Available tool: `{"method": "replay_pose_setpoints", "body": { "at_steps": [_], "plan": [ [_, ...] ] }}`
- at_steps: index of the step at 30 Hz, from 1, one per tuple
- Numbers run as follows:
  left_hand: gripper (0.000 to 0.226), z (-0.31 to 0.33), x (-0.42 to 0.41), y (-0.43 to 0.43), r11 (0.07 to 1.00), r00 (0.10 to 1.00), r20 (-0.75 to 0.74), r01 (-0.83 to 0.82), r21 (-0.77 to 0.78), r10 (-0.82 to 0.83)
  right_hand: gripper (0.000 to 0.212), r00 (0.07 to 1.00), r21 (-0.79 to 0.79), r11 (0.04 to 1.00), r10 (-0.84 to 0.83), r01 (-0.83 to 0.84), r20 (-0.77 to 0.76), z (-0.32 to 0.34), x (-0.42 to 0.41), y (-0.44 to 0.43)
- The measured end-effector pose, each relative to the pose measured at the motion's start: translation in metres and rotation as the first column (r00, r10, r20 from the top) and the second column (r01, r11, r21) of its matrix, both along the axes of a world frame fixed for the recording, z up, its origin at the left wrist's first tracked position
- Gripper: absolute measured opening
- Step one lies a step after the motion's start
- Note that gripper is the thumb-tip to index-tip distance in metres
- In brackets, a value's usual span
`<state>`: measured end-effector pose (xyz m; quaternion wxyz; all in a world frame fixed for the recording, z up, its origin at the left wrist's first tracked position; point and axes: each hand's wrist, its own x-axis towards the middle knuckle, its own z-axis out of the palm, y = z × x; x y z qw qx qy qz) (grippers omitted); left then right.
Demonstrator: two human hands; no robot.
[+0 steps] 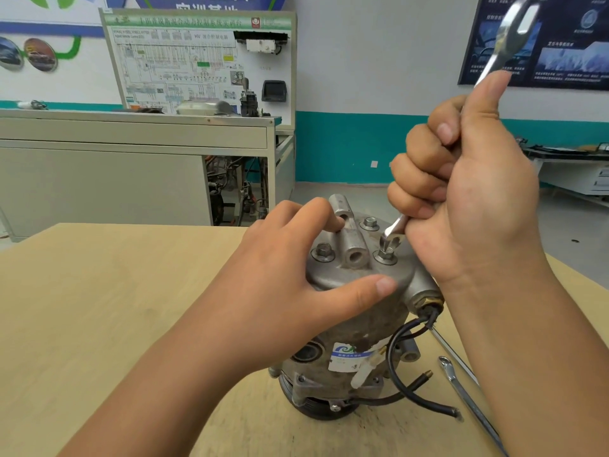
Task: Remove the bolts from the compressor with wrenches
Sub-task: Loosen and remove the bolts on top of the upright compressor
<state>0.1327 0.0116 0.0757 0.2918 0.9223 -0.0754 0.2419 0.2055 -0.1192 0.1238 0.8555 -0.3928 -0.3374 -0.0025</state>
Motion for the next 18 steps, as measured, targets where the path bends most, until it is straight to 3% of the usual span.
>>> {"method": "replay_pose_setpoints", "body": {
  "at_steps": [8,18],
  "plan": [
    [0.056,-0.0001,-0.0008,-0.0002,1.000,1.000,0.000,0.004,0.001,-0.004,0.049,1.000,-0.016,1.000,-0.001,0.002,0.014,-0.0007,0.0004,-0.0003],
    [0.055,-0.0020,0.0009,0.0009,1.000,1.000,0.010,-0.004,0.025,0.004,0.049,0.997,0.104,0.995,-0.003,0.010,-0.071,-0.0082,0.0047,-0.0026]
  ]
}}
